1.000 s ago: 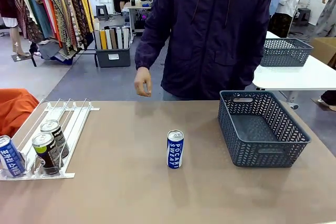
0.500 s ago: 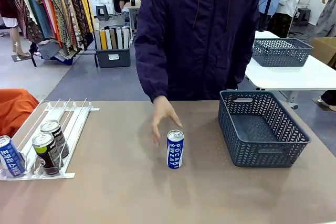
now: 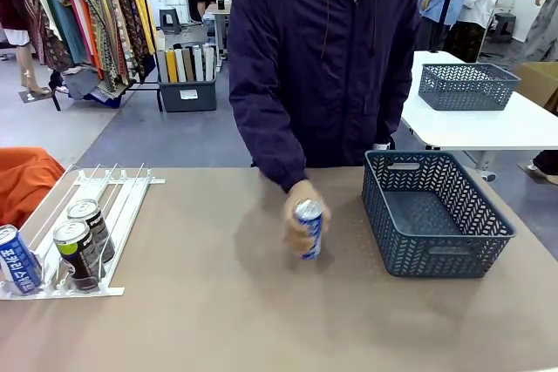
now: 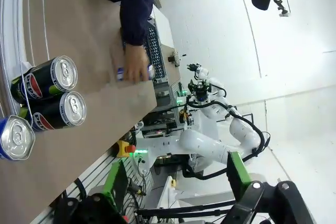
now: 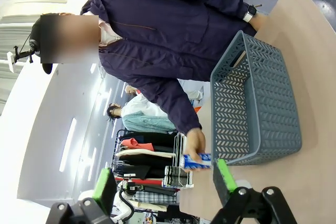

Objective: Retrieve and store the cans from the dispenser.
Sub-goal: Pick up the last remaining can from one row of the Automatic Can Dispenser and place it in the middle of the table.

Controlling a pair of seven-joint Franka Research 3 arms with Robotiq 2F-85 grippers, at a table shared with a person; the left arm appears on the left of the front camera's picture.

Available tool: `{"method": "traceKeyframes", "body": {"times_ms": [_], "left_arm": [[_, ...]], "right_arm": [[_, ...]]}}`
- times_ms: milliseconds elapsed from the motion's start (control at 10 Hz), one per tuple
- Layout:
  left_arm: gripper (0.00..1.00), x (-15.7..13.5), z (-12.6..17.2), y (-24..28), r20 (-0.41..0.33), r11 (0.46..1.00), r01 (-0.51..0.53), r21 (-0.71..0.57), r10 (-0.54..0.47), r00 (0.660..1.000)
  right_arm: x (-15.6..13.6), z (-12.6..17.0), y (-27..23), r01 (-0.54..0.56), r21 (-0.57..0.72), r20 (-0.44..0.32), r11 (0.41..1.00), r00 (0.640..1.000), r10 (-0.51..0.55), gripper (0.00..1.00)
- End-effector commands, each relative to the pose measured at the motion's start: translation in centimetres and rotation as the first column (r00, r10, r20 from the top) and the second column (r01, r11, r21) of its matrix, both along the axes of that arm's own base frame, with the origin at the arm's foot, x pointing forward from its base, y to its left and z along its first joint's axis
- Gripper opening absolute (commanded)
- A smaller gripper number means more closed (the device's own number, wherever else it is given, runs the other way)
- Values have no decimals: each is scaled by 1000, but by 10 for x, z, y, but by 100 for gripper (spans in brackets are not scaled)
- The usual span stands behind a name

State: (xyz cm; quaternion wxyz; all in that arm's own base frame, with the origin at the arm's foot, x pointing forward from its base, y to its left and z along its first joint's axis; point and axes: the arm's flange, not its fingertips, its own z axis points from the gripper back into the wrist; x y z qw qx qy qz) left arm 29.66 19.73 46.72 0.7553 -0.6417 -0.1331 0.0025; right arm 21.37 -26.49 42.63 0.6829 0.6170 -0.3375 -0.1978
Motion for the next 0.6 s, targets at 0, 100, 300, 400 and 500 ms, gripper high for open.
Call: {"method": "traceKeyframes", "body": {"times_ms": [0,100,300,400,500], "left_arm": [[100,-1,-1,0,12,1000,2,-19,-1,1000],[100,-1,-1,0,12,1000,2,-19,-1,1000],[100,-1,-1,0,12,1000,2,-19,-1,1000],[100,-1,-1,0,12,1000,2,-19,-1,1000],[100,-1,-1,0,12,1000,2,-19,-1,1000]], "right_arm": [[1,6,-1,1,9,1,1000,1000,-1,100],[1,6,-1,1,9,1,1000,1000,-1,100],[1,6,-1,1,9,1,1000,1000,-1,100],[1,6,-1,1,9,1,1000,1000,-1,100],[1,6,-1,1,9,1,1000,1000,-1,100]]}}
